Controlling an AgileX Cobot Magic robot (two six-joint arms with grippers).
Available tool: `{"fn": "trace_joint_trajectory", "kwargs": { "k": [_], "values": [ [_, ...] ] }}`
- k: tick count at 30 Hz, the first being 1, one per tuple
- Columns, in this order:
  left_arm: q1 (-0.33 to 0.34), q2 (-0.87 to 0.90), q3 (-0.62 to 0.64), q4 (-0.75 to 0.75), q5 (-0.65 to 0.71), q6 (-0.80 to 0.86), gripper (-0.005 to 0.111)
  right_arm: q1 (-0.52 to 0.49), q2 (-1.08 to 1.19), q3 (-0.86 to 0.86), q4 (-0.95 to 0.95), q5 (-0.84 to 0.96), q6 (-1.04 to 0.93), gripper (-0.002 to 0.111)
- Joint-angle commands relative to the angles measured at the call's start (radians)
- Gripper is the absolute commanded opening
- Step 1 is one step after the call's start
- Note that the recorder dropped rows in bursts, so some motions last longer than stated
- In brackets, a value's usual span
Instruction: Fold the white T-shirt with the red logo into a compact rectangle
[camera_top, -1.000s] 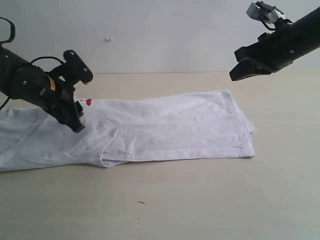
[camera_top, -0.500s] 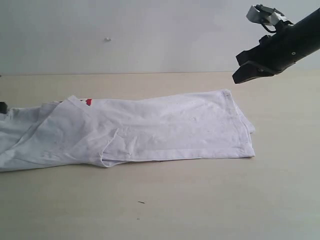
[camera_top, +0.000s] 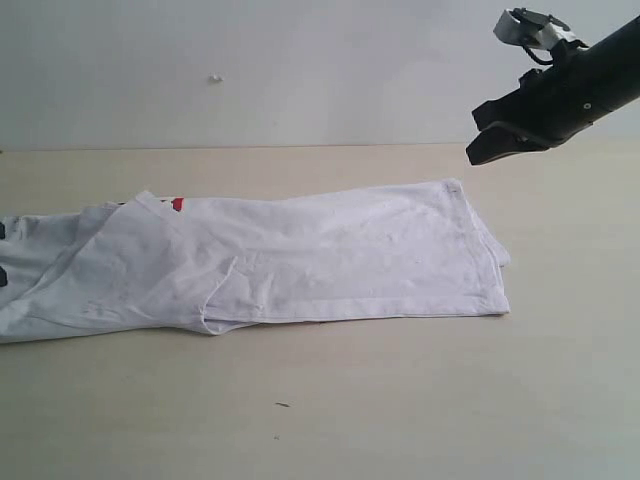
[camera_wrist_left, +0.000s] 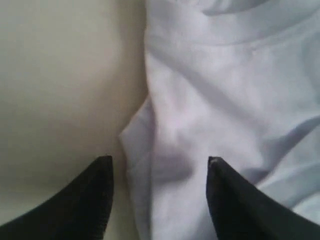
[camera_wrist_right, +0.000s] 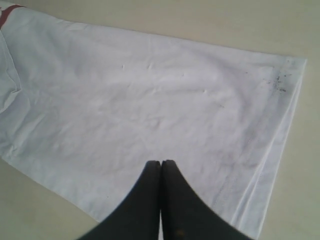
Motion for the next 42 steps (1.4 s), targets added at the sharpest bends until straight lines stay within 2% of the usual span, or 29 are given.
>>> {"fn": "trace_joint_trajectory", "kwargs": {
  "k": [1,8,10,12,16,18,20,21,22,23,29,37,42],
  "values": [
    [0.002,0.030,-0.005,-0.030,-0.012,0.032,0.055,0.000,-0.003,-0.005,-0.001,-0.008,0.001,0.000],
    [0.002,0.067,-0.005,-0.048,0.019,0.034,0.055,0.000,-0.003,-0.005,-0.001,-0.008,0.001,0.000],
    [0.002,0.086,-0.005,-0.094,0.030,0.077,0.055,0.000,-0.003,-0.005,-0.001,-0.008,-0.001,0.000],
    [-0.003,0.097,-0.005,-0.203,0.052,0.172,0.055,0.000,-0.003,-0.005,-0.001,-0.010,-0.001,0.000],
    [-0.003,0.097,-0.005,-0.266,0.068,0.232,0.055,0.000,-0.003,-0.005,0.001,-0.012,-0.001,0.000],
    [-0.003,0.097,-0.005,-0.266,0.068,0.232,0.048,0.000,-0.003,-0.005,0.001,-0.012,-0.001,0.000],
    [-0.003,0.097,-0.005,-0.266,0.069,0.235,0.034,0.000,-0.003,-0.005,0.001,-0.012,-0.001,0.000],
    [-0.003,0.095,-0.005,-0.264,0.072,0.244,0.025,0.000,-0.003,-0.005,0.001,-0.012,-0.001,0.000],
    [-0.003,0.089,-0.007,-0.264,0.072,0.248,0.009,0.000,-0.003,-0.005,0.001,-0.012,-0.001,0.000],
    [-0.003,0.084,-0.007,-0.266,0.072,0.248,0.000,0.000,-0.003,-0.005,0.001,-0.012,-0.001,0.000],
    [-0.003,0.012,-0.050,-0.268,0.106,0.248,0.000,0.000,-0.003,-0.005,0.001,-0.042,0.029,0.001],
    [-0.008,-0.103,-0.134,-0.263,0.157,0.197,0.000,0.000,-0.003,-0.005,-0.001,-0.062,0.078,0.016],
    [-0.055,-0.146,-0.211,-0.261,0.202,0.157,0.000,0.000,-0.003,-0.005,-0.001,-0.058,0.095,0.016]
  ]
}}
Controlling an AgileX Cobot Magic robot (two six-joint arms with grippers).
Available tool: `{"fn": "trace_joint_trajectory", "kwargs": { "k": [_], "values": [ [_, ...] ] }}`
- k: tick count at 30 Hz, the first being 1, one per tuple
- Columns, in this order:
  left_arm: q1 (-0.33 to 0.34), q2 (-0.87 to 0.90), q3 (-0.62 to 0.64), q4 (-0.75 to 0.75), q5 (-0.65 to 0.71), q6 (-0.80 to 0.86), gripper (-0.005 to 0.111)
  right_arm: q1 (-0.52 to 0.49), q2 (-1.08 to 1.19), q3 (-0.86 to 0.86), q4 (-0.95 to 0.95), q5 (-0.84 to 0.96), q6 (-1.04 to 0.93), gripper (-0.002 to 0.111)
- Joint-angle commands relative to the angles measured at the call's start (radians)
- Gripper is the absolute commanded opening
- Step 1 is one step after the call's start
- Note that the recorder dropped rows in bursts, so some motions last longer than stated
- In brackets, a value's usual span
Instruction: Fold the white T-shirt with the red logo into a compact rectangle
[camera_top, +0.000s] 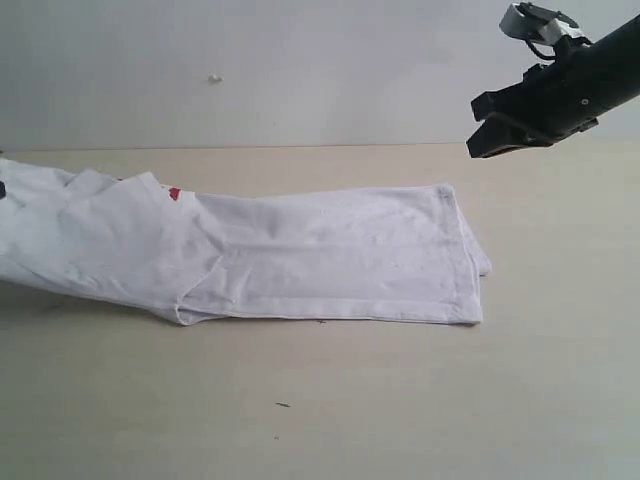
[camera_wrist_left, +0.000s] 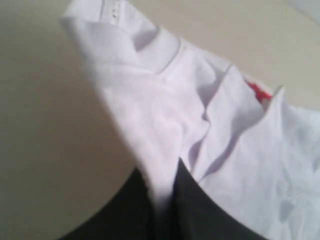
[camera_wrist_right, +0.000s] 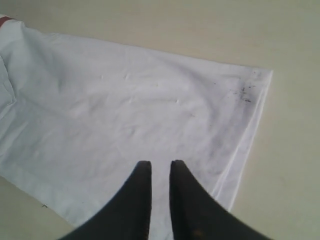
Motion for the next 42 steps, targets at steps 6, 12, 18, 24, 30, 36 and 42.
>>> {"fn": "trace_joint_trajectory", "kwargs": {
  "k": [6,12,18,24,30,36,42],
  "values": [
    [-0.174,-0.046,-0.187,-0.003,0.064,-0.144,0.000,0.000,-0.009,-0.005,0.001,-0.002,0.043,0.016],
    [-0.344,-0.044,-0.328,-0.003,0.049,-0.249,0.000,-0.006,-0.056,-0.007,0.001,-0.025,0.130,0.029],
    [-0.524,-0.004,-0.444,-0.003,0.041,-0.269,0.000,-0.022,-0.155,-0.007,0.001,-0.045,0.218,0.047],
    [-0.724,0.093,-0.481,-0.003,-0.068,-0.293,0.000,-0.031,-0.282,-0.007,0.005,-0.020,0.252,0.047],
    [-0.890,0.210,-0.515,-0.003,-0.207,-0.281,0.000,-0.031,-0.389,-0.007,0.005,-0.010,0.259,0.047],
    [-0.992,0.309,-0.613,0.014,-0.154,-0.235,0.015,-0.031,-0.415,-0.007,0.018,0.009,0.259,0.047],
    [-0.982,0.322,-0.635,0.233,-0.125,-0.424,0.068,-0.031,-0.412,-0.005,0.018,0.036,0.259,0.047]
  ]
}}
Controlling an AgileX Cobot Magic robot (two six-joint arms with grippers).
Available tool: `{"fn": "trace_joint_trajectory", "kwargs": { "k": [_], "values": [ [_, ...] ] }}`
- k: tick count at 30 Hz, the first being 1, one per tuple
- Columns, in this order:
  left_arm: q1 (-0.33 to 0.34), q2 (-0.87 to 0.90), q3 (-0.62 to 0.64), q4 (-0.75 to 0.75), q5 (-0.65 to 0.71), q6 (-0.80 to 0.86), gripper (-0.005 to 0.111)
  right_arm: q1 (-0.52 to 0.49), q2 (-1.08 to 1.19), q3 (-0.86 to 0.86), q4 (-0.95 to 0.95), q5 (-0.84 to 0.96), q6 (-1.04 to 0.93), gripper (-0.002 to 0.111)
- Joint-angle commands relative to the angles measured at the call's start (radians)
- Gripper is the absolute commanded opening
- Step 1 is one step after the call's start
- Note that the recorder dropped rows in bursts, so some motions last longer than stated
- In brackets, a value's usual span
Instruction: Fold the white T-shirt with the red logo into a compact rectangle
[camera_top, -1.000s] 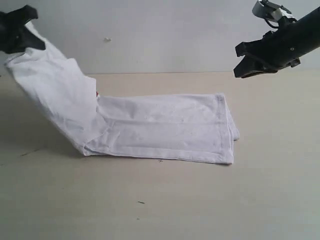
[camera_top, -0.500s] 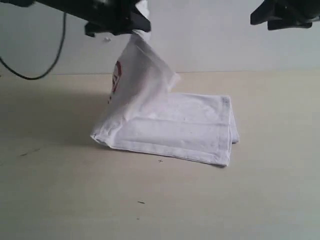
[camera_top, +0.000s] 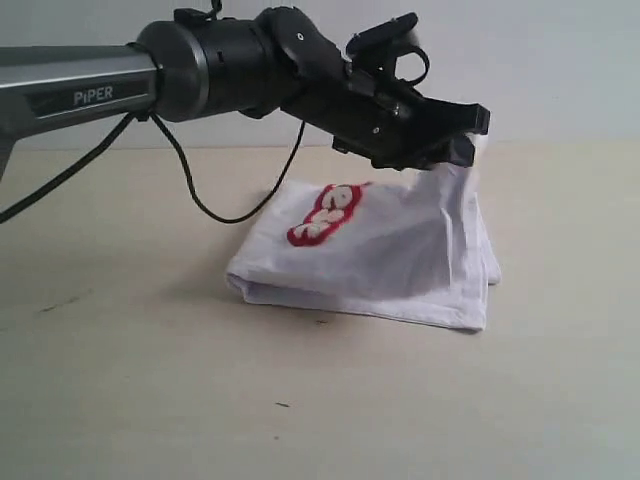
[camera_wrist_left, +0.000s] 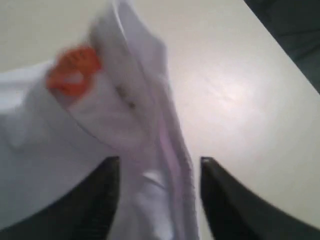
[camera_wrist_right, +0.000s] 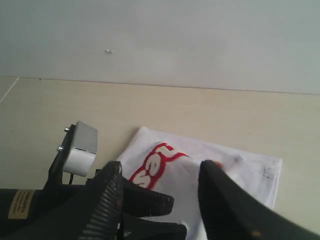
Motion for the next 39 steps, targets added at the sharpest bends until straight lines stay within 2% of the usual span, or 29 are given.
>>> {"fn": "trace_joint_trajectory", "kwargs": {
  "k": [1,4,7,13,17,22,29,39],
  "values": [
    [0.026,-0.013,-0.015,0.232,0.020,-0.198,0.065,-0.004,-0.001,-0.005,0.006,0.014,0.000,0.047],
    [0.049,-0.034,-0.015,0.405,0.075,-0.328,0.054,-0.004,0.006,-0.005,-0.007,0.023,0.000,0.047],
    [0.076,-0.059,-0.015,0.482,0.140,-0.354,0.049,-0.004,0.039,-0.003,-0.046,0.025,0.019,0.047],
    [0.116,-0.118,-0.002,0.588,0.240,-0.350,0.048,-0.016,0.166,0.051,-0.120,-0.029,0.072,0.047],
    [0.148,-0.165,0.049,0.653,0.262,-0.350,0.048,-0.066,0.274,0.075,-0.139,-0.037,0.093,0.047],
    [0.203,-0.217,0.117,0.656,0.240,-0.322,0.048,-0.112,0.396,0.075,-0.146,-0.002,0.098,0.047],
    [0.260,-0.240,0.195,0.656,0.222,-0.296,0.048,-0.112,0.515,0.075,-0.266,-0.003,0.167,0.047],
    [0.274,-0.240,0.270,0.653,0.160,-0.269,0.048,-0.112,0.625,0.074,-0.238,-0.026,0.165,0.047]
  ]
}}
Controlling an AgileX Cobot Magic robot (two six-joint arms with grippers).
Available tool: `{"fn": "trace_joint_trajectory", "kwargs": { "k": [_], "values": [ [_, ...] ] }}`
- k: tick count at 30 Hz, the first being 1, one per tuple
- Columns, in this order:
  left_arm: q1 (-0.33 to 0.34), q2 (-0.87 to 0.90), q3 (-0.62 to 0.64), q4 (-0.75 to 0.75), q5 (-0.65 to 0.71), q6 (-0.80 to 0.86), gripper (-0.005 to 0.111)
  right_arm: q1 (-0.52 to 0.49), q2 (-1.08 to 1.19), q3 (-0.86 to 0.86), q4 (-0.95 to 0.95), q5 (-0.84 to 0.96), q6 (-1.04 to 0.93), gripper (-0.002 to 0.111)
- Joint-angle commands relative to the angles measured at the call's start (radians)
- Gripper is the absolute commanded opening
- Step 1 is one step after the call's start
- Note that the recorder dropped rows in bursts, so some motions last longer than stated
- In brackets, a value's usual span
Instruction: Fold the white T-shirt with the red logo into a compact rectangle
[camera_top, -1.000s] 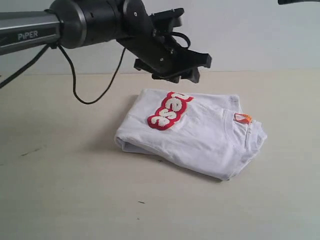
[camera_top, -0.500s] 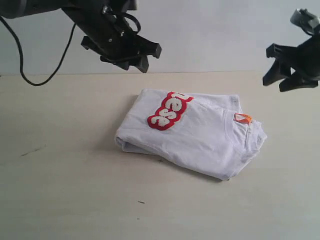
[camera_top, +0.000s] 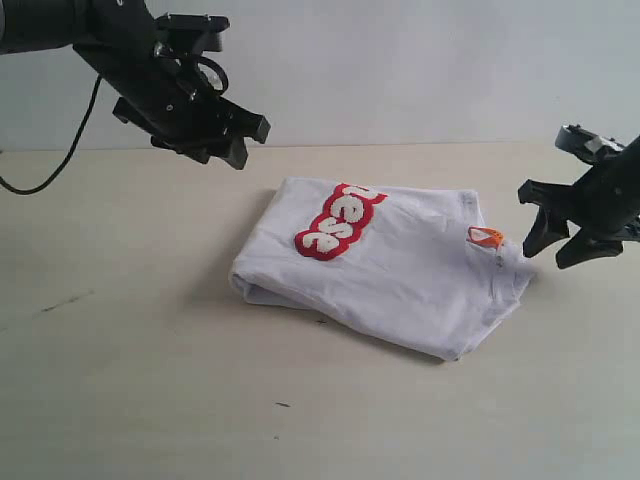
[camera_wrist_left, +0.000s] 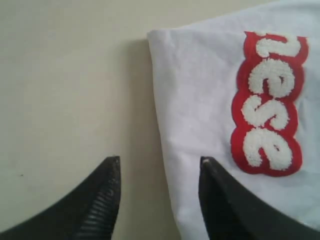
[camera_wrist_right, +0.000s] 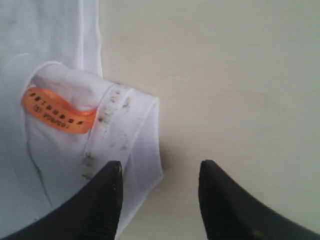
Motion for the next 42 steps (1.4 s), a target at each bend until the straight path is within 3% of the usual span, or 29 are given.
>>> {"fn": "trace_joint_trajectory", "kwargs": {
  "k": [1,15,20,22,26,27,36,39,42],
  "values": [
    [0.001,-0.010,0.019,-0.003,-0.037,0.011,0.048,-0.004,0.033,0.002,0.042,-0.008,-0.019,0.047],
    [0.001,-0.010,0.019,-0.004,-0.048,0.014,0.048,-0.004,0.076,0.002,0.253,0.087,-0.191,0.047],
    [0.001,-0.010,0.019,-0.007,-0.048,0.014,0.048,-0.004,0.076,0.002,0.235,0.093,-0.198,0.046],
    [0.001,-0.010,0.019,-0.007,-0.048,0.014,0.048,-0.004,0.073,0.000,0.242,0.093,-0.198,0.038],
    [0.001,-0.010,0.019,-0.007,-0.048,0.014,0.048,-0.004,0.058,-0.033,0.297,0.145,-0.298,0.004],
    [0.001,-0.010,0.019,-0.007,-0.048,0.019,0.048,-0.004,0.047,-0.038,0.331,0.163,-0.354,0.000],
    [0.001,-0.010,0.019,-0.007,-0.107,0.032,0.048,0.000,-0.084,-0.040,0.677,0.246,-0.880,0.000],
    [0.001,-0.010,0.019,-0.007,-0.111,0.051,0.048,0.007,-0.116,-0.040,0.726,0.162,-1.021,0.000],
    [0.001,-0.010,0.019,-0.007,-0.111,0.053,0.048,0.020,-0.120,-0.049,0.760,-0.041,-1.029,0.000]
  ]
}}
